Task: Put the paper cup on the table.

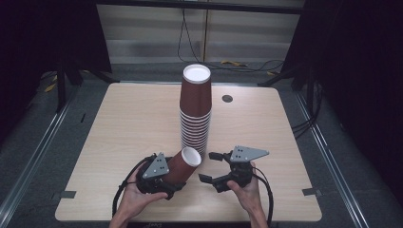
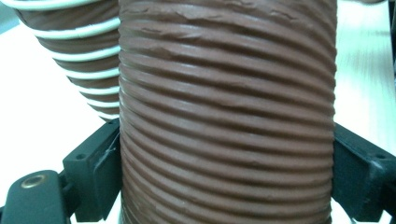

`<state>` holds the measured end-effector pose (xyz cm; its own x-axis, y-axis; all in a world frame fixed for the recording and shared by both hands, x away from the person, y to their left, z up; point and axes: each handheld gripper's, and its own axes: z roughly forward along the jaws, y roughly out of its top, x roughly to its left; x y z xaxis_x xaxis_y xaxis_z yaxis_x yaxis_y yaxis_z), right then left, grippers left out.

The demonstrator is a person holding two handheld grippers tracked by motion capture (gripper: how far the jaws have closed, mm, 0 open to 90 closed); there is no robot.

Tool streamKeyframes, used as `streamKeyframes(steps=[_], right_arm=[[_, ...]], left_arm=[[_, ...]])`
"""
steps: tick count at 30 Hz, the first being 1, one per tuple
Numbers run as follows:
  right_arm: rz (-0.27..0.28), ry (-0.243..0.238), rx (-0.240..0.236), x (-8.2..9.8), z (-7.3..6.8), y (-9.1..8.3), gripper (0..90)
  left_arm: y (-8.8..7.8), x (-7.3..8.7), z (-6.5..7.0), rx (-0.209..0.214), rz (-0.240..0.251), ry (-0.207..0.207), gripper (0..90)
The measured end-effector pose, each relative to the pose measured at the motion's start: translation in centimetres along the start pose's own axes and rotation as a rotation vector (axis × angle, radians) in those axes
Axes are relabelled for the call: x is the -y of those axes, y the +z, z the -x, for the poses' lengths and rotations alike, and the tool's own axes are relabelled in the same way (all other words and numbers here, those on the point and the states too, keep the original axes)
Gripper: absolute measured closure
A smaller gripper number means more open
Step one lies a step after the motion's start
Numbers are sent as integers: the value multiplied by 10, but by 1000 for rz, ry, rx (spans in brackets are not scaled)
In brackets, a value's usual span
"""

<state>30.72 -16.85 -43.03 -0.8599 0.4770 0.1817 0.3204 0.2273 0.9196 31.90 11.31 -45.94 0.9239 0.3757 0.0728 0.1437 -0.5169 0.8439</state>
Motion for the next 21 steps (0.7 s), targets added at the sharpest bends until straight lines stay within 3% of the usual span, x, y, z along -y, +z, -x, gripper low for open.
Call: streamKeyframes(steps=[18,21], right_arm=[[-132,-44,20,3,-1,5,134],[-151,-55,6,4,0,7,134]], left_arm=[[11,-2,3,27,-116,56,119],[12,-3,3,18,-159,79,119]])
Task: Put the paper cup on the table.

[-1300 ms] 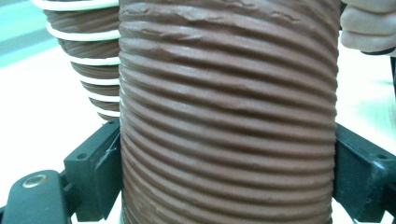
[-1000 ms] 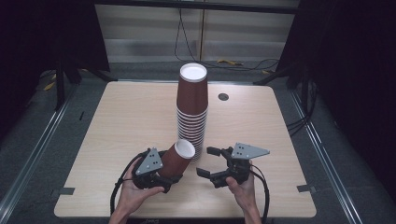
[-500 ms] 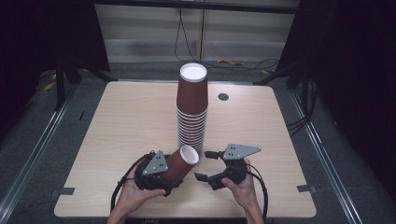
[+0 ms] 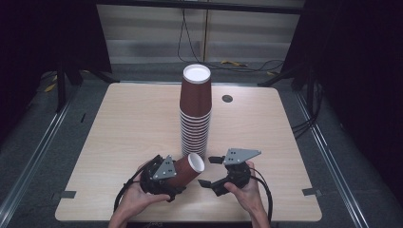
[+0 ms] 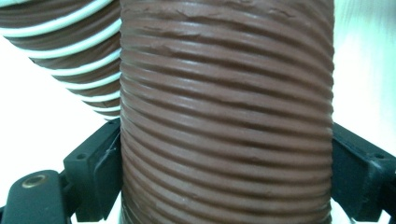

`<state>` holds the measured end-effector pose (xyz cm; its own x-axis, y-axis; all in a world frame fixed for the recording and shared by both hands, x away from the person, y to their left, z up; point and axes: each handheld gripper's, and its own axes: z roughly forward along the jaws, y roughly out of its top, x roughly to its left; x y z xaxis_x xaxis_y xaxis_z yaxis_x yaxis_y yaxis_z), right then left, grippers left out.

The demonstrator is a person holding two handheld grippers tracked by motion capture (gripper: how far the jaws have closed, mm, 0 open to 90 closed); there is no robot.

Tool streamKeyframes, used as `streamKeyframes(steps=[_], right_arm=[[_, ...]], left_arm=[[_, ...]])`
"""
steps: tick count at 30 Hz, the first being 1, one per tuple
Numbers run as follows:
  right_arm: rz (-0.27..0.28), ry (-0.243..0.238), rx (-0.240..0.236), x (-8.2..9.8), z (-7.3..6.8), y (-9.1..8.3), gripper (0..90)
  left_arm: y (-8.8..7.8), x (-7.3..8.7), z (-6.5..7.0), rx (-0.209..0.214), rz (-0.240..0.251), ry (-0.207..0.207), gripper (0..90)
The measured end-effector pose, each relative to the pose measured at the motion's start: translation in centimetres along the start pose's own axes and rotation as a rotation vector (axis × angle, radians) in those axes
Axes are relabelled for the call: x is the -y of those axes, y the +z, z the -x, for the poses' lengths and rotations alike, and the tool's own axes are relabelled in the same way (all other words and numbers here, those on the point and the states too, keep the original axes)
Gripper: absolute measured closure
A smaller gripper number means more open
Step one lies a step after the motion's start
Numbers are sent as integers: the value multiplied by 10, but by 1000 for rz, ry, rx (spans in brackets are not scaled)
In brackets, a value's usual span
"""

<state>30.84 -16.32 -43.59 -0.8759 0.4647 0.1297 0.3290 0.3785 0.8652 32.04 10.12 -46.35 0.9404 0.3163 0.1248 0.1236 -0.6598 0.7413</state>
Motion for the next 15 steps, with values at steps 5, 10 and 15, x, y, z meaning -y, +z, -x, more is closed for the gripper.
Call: streamKeyframes(steps=[5,10,15], right_arm=[[-36,-15,-6,0,0,2,134],[-80,-40,-3,-2,0,5,134],[-137,-66,-14,-5,1,9,136]], left_arm=[[0,1,1,-5,-23,3,120],[-1,0,2,2,-47,14,121],[-1,-2,2,8,-82,40,121]])
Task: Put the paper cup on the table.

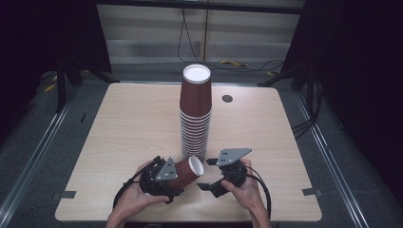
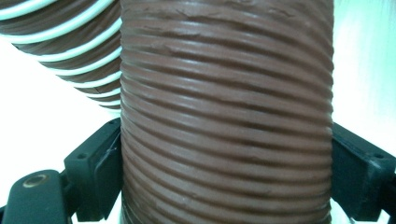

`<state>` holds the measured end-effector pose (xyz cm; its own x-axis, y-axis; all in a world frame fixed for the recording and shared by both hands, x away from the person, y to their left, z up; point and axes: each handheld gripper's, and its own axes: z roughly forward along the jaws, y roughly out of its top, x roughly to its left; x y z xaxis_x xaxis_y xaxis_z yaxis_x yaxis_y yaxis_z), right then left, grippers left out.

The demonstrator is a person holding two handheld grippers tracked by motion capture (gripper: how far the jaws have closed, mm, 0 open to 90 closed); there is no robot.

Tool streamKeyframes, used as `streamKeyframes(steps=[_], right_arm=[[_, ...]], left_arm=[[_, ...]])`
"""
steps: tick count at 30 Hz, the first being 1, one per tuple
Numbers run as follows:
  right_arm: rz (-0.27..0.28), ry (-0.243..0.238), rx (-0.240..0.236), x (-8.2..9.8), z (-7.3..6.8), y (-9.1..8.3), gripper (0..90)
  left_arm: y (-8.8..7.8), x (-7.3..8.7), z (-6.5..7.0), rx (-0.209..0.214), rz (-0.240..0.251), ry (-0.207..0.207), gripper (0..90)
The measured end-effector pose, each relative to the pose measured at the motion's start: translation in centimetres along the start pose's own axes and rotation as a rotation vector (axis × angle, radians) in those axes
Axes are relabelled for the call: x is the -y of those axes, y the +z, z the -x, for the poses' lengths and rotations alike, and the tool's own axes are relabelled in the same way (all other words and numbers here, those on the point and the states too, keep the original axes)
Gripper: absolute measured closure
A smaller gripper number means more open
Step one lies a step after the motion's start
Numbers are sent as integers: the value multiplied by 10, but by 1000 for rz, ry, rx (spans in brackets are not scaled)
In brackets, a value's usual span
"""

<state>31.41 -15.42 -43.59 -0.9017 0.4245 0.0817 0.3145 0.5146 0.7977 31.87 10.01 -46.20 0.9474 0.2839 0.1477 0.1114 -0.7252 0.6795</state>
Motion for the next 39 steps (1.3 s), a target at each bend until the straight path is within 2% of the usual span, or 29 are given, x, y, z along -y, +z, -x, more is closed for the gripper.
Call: streamKeyframes(steps=[3,8,12,13,17,26,27,28,31,33,34,37,38,39], right_arm=[[-30,-12,-6,-1,0,2,146],[-68,-26,4,-1,1,4,180],[-104,-45,4,-2,2,6,184],[-115,-47,2,-2,2,6,184],[-147,-60,-3,-2,2,8,184],[-172,-104,-18,-5,3,8,189],[-176,-108,-18,-6,3,8,193],[-175,-117,-25,-7,3,9,198],[-186,-130,-25,-9,4,9,196],[-193,-124,-42,-10,5,9,187],[-194,-124,-49,-11,6,9,187],[-197,-106,-53,-13,7,8,177],[-198,-109,-50,-13,8,8,171],[-209,-115,-70,-15,8,8,163]], left_arm=[[-1,0,-1,-1,-1,1,122],[0,-3,0,-2,-34,19,121],[1,-4,1,10,-49,26,121],[1,-4,2,16,-65,28,121],[4,-7,4,17,-87,50,122],[3,-18,6,16,-113,89,123],[4,-19,8,17,-113,79,123],[4,-21,7,14,-123,105,123],[6,-25,8,22,-136,119,123],[8,-25,10,19,-123,88,123],[6,-26,8,22,-154,123,123],[6,-27,8,26,-145,116,123],[6,-28,7,29,-154,126,123],[7,-28,10,27,-135,90,123]])
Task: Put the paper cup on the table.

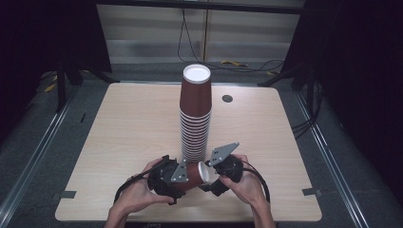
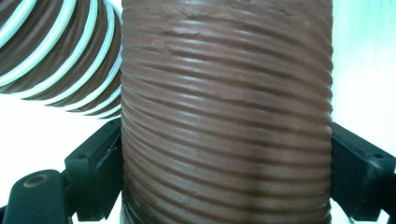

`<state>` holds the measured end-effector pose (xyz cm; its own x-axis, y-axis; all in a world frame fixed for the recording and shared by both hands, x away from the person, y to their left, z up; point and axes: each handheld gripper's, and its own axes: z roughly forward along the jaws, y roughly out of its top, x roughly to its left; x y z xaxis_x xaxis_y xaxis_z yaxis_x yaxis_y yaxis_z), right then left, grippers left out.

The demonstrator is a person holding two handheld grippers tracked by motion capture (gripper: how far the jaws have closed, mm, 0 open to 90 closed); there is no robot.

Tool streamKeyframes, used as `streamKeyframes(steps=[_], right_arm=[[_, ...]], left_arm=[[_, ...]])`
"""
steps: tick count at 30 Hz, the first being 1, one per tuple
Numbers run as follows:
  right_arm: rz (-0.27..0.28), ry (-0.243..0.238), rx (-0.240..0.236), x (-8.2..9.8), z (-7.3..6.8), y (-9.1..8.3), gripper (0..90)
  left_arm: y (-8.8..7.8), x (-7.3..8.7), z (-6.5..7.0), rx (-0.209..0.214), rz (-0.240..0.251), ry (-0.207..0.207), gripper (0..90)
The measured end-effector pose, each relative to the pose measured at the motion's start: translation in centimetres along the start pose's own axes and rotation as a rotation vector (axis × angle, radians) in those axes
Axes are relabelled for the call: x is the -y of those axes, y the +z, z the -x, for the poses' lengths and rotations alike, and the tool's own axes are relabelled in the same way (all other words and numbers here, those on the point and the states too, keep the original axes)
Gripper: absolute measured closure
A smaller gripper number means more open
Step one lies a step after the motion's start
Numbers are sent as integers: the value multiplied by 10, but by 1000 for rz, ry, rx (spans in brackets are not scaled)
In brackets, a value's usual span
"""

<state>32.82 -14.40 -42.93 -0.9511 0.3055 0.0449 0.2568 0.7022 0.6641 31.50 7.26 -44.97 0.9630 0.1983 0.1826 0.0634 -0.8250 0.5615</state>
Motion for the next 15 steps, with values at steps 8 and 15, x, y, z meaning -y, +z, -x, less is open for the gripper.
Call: streamKeyframes(steps=[8,15], right_arm=[[-7,-7,-51,-6,3,4,157],[-13,9,-76,-7,4,9,177]], left_arm=[[-1,-4,-1,23,-40,61,123],[4,-4,3,33,-22,43,123]])
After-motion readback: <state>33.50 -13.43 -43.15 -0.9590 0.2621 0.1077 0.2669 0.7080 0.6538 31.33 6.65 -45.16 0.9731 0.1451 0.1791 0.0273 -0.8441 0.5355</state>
